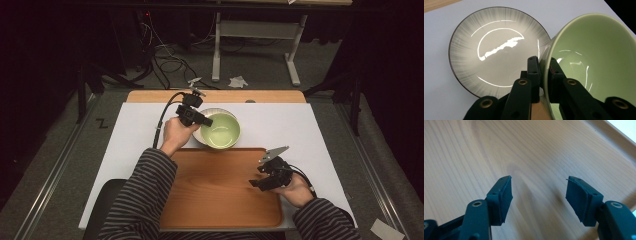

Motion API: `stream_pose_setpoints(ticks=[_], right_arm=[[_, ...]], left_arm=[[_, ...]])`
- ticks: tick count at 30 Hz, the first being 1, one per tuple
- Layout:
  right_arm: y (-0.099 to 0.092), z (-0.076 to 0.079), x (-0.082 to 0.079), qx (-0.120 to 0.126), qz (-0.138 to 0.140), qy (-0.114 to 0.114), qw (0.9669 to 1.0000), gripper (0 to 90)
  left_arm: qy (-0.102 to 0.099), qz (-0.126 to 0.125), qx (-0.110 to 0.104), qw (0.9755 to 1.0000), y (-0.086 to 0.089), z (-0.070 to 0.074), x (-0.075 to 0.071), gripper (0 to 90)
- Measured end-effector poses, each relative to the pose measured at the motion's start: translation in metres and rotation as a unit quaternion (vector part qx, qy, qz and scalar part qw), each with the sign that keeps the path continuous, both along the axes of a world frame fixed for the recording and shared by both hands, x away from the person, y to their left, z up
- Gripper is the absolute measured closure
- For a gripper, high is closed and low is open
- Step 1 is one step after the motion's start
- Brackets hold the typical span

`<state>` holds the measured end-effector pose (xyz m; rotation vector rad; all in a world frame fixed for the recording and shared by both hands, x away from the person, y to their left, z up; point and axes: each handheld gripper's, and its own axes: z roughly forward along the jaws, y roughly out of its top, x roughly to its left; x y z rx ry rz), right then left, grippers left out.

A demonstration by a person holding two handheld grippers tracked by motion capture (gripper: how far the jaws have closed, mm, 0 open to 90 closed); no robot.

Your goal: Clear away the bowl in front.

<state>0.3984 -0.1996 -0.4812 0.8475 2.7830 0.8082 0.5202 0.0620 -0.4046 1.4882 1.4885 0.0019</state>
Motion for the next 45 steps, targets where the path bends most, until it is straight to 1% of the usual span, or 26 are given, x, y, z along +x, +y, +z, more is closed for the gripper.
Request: stream_pose_setpoints(ticks=[1, 3, 5, 9, 14, 16, 18, 22, 24, 28, 31, 38, 41, 45], right_arm=[[0.0, 0.0, 0.0, 0.0, 0.0, 0.0, 1.0, 39.4], [0.0, 0.0, 0.0, 0.001, 0.001, -0.001, 1.0, 39.5], [0.0, 0.0, 0.0, 0.0, 0.0, -0.002, 1.0, 39.4], [0.0, 0.0, 0.0, 0.0, -0.001, 0.0, 1.0, 39.4], [0.0, 0.0, 0.0, 0.0, -0.001, -0.003, 1.0, 39.5], [0.0, 0.001, 0.0, -0.002, -0.002, -0.003, 1.0, 39.4], [0.0, 0.0, 0.0, 0.001, -0.003, -0.001, 1.0, 39.4], [0.0, 0.0, 0.0, 0.002, -0.003, -0.001, 1.0, 39.4], [0.0, 0.001, -0.001, 0.0, -0.003, -0.001, 1.0, 39.4], [0.0, 0.0, 0.0, 0.001, -0.001, -0.001, 1.0, 39.4], [0.0, 0.0, 0.0, 0.001, -0.002, -0.001, 1.0, 39.4], [0.001, 0.0, 0.0, -0.001, -0.004, 0.001, 1.0, 39.4], [0.0, 0.0, 0.0, 0.001, -0.001, -0.001, 1.0, 39.4], [0.001, 0.0, -0.001, 0.0, -0.002, -0.001, 1.0, 39.4]], left_arm=[[0.0, -0.003, 0.002, 1.0, 0.0, 0.0, -0.002, 83.5], [-0.001, -0.002, -0.001, 1.0, 0.0, 0.002, -0.005, 83.6], [-0.005, -0.003, 0.0, 1.0, -0.001, 0.003, -0.008, 83.5], [-0.008, -0.012, 0.005, 0.9999, 0.001, 0.005, -0.015, 83.5], [-0.007, -0.017, -0.004, 0.9998, 0.003, 0.007, -0.023, 83.5], [-0.011, -0.021, -0.004, 0.9997, 0.004, 0.008, -0.028, 83.4], [-0.009, -0.024, -0.005, 0.9996, 0.005, 0.009, -0.032, 83.5], [-0.012, -0.027, -0.004, 0.9995, 0.006, 0.01, -0.037, 83.4], [-0.01, -0.029, -0.007, 0.9995, 0.006, 0.011, -0.04, 83.5], [-0.006, -0.037, -0.007, 0.9993, 0.007, 0.011, -0.046, 83.5], [-0.007, -0.038, -0.003, 0.9993, 0.008, 0.009, -0.049, 83.5], [-0.001, -0.041, -0.008, 0.9991, 0.011, 0.006, -0.057, 83.5], [0.0, -0.047, -0.007, 0.9989, 0.012, 0.005, -0.062, 83.5], [0.001, -0.048, -0.008, 0.9988, 0.012, 0.004, -0.066, 83.5]])
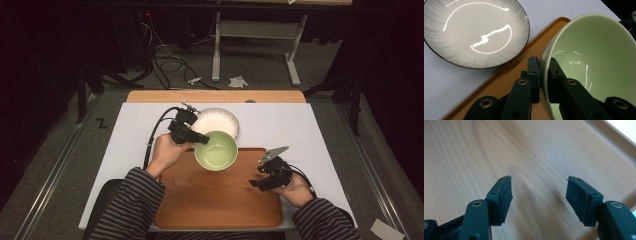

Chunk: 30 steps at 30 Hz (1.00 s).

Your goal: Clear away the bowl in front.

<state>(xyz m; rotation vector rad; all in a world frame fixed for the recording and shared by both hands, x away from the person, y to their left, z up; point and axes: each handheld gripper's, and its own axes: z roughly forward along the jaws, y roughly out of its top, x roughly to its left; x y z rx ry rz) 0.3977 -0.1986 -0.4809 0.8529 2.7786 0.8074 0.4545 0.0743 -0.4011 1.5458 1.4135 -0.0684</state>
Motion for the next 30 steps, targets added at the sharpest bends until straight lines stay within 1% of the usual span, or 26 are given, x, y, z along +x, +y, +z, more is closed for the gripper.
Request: stream_pose_setpoints(ticks=[3, 18, 23, 26, 30], right_arm=[[0.0, 0.0, 0.0, -0.001, -0.002, 0.001, 1.0, 39.4], [0.0, 0.0, 0.0, -0.001, 0.0, 0.0, 1.0, 39.4], [0.0, 0.0, 0.001, -0.004, 0.003, 0.0, 1.0, 39.4], [0.0, 0.0, 0.0, -0.002, -0.001, 0.001, 1.0, 39.4], [0.0, 0.0, 0.0, -0.001, 0.0, 0.0, 1.0, 39.4]], left_arm=[[0.003, -0.007, -0.001, 1.0, 0.001, -0.002, -0.004, 83.5], [0.014, -0.015, -0.001, 0.9998, 0.002, -0.013, -0.017, 83.5], [0.02, -0.015, -0.002, 0.9997, 0.003, -0.016, -0.021, 83.5], [0.026, -0.015, -0.002, 0.9996, 0.005, -0.019, -0.023, 83.6], [0.032, -0.019, 0.002, 0.9993, 0.005, -0.023, -0.025, 83.5]])
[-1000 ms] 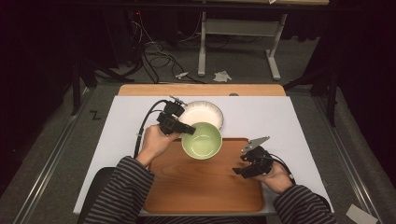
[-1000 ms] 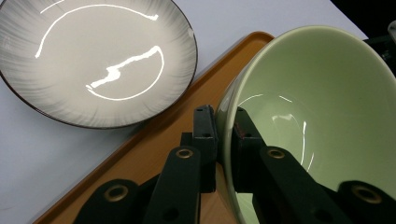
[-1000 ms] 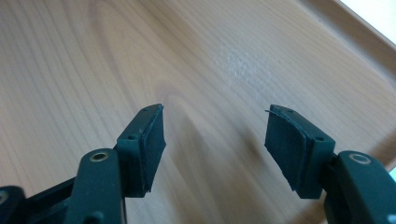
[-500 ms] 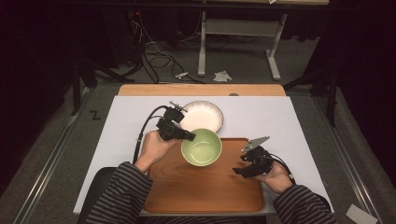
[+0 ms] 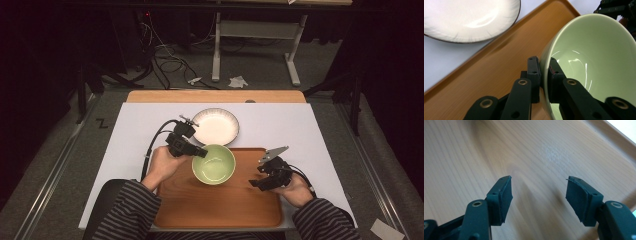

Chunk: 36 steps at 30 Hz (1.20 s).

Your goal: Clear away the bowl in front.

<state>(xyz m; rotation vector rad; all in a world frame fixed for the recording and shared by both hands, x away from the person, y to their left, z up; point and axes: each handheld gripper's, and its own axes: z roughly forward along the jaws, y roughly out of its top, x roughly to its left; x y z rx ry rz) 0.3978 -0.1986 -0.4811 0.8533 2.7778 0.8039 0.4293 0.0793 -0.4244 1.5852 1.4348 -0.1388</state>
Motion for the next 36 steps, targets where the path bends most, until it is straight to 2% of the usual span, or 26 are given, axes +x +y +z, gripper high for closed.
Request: stream_pose_setpoints(ticks=[5, 17, 36], right_arm=[[0.0, 0.0, 0.0, 0.0, -0.001, 0.001, 1.0, 39.4], [0.0, 0.0, 0.0, 0.001, 0.0, 0.0, 1.0, 39.4], [-0.001, 0.001, 0.0, 0.001, 0.001, -0.005, 1.0, 39.5]], left_arm=[[0.006, 0.001, 0.001, 1.0, 0.0, -0.005, -0.001, 83.5], [0.01, -0.004, 0.021, 0.9997, -0.005, -0.019, -0.004, 83.4], [0.025, -0.005, 0.039, 0.9989, -0.01, -0.041, -0.002, 83.2]])
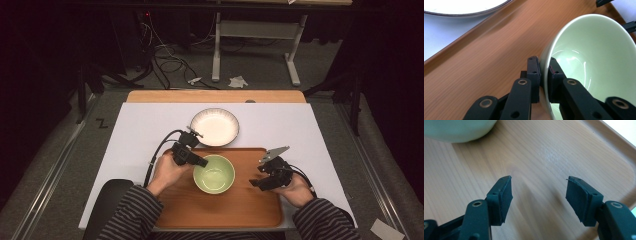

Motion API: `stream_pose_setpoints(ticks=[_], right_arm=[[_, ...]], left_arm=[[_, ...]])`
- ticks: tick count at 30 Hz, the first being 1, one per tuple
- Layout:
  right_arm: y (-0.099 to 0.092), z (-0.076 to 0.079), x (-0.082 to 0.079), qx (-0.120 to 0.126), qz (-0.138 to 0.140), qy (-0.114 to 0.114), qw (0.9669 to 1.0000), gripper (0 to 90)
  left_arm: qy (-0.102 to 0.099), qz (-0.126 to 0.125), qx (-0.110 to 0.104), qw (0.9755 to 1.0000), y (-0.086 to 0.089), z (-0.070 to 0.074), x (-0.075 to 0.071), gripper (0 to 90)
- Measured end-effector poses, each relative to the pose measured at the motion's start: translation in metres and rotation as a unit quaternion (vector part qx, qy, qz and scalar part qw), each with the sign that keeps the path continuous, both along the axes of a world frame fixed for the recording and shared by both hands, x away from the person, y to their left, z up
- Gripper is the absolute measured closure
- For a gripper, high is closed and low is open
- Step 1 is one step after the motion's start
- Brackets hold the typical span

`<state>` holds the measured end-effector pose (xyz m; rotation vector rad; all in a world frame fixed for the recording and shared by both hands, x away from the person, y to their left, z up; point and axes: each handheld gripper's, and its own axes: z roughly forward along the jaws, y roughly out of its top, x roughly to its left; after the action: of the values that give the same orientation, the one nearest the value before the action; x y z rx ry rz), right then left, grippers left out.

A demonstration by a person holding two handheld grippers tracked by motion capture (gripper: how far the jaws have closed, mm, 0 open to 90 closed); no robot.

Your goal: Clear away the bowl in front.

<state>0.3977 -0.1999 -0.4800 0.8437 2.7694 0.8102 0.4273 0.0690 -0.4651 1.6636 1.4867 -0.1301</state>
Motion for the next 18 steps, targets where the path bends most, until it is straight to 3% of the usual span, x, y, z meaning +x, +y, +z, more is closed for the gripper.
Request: stream_pose_setpoints(ticks=[18], right_arm=[[0.0005, -0.0004, -0.0003, 0.001, -0.002, 0.002, 1.0, 39.5]], left_arm=[[-0.002, 0.007, -0.001, 1.0, -0.0041, -0.0048, 0.0019, 83.1]])
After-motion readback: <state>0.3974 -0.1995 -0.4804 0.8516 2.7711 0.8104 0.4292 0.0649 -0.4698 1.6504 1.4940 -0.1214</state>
